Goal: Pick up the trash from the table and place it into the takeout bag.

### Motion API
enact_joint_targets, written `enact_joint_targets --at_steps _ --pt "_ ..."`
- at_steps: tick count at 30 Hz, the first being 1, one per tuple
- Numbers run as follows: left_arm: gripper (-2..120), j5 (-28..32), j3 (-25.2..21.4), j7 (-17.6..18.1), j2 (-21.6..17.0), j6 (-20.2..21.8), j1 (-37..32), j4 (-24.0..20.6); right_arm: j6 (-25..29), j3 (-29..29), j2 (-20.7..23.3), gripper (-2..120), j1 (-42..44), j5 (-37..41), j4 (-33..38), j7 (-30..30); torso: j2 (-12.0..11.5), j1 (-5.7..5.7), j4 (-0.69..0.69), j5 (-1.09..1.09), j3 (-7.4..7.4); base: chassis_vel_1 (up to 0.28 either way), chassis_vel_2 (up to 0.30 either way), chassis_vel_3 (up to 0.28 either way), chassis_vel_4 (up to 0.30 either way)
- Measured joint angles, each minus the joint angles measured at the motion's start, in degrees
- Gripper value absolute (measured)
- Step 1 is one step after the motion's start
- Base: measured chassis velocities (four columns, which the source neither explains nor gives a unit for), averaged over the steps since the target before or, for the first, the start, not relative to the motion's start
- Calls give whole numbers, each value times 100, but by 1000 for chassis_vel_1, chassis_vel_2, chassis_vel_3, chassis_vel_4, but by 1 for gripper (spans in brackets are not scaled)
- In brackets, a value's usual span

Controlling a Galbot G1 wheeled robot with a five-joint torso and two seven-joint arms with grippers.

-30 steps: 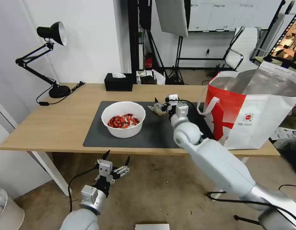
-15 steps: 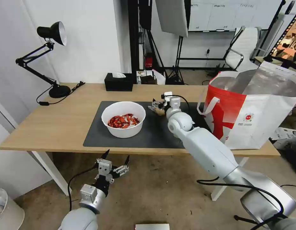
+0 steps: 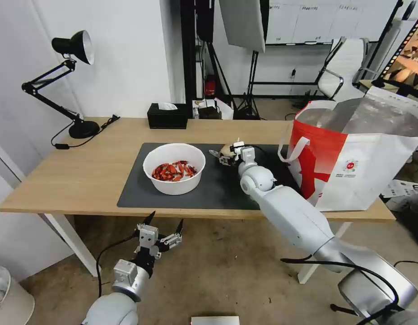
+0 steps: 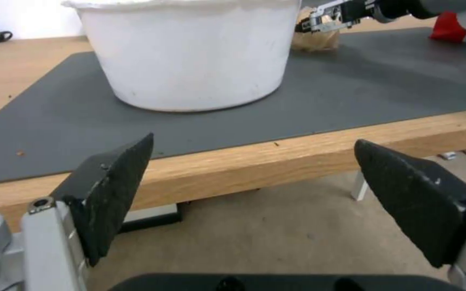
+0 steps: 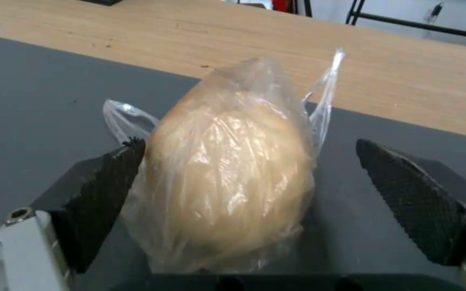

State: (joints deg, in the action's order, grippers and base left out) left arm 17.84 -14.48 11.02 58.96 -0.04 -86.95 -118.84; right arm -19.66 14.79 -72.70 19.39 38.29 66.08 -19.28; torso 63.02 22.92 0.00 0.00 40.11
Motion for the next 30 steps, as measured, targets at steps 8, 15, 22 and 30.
enact_joint_targets --at_steps 8,15,22,30 --pt "100 17 0 0 30 -7 -11 -15 -132 3 -65 85 3 49 -9 -75 0 0 0 0 0 0 0 0 0" --pt "100 21 0 10 40 -20 -1 -12 -269 15 -28 62 44 85 105 -192 0 0 0 0 0 0 0 0 0" --pt "100 22 30 13 44 -21 16 -3 -408 19 28 40 71 192 261 -289 0 0 0 0 0 0 0 0 0" --pt "100 47 48 18 41 -21 64 15 -433 -15 204 8 170 449 725 -520 0 0 0 0 0 0 0 0 0"
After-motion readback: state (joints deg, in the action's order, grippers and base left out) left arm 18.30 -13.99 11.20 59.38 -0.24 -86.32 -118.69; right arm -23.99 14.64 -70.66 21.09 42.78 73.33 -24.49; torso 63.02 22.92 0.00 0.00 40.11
